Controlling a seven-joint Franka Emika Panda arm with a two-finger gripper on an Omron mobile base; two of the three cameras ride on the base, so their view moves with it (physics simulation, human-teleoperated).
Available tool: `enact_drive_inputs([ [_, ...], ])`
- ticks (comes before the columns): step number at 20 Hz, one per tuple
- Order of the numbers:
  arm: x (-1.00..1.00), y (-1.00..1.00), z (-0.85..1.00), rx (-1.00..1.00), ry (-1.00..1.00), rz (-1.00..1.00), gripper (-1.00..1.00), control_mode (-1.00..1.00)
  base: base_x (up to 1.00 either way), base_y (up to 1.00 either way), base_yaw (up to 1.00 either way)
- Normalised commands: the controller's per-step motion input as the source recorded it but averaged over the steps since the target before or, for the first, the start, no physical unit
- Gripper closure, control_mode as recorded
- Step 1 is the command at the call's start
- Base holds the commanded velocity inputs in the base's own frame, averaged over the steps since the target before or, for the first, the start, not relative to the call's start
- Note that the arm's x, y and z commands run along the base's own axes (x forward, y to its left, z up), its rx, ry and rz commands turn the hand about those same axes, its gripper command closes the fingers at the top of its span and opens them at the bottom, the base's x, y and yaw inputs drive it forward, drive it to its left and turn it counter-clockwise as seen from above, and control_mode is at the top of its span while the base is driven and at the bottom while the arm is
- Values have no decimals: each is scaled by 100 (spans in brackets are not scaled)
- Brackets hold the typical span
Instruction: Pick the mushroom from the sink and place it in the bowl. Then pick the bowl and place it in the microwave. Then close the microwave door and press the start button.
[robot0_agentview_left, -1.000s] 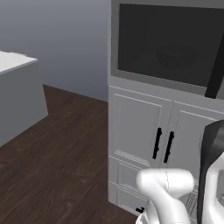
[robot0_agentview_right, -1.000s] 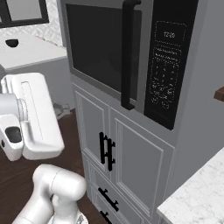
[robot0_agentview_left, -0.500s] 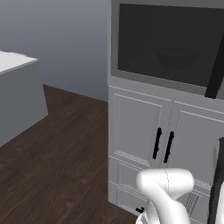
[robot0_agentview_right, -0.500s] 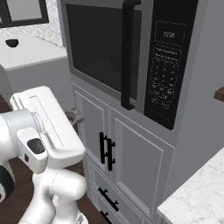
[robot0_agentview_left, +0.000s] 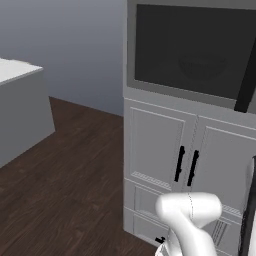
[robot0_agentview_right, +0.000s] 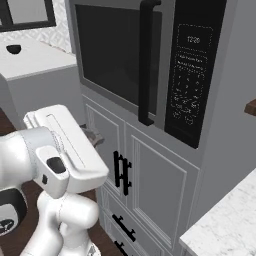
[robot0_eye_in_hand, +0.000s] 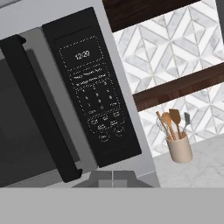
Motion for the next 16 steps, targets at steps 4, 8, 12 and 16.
enact_drive_inputs([
  [4, 36, -2, -12, 0, -3, 0, 100, -100, 0, 0, 0],
  [8, 25, -5, -13, 0, -1, 0, 100, -100, 0, 0, 0],
  [12, 18, -12, -10, 0, 0, 2, 100, -100, 0, 0, 0],
  [16, 7, -16, -3, 0, 0, 4, 100, -100, 0, 0, 0],
])
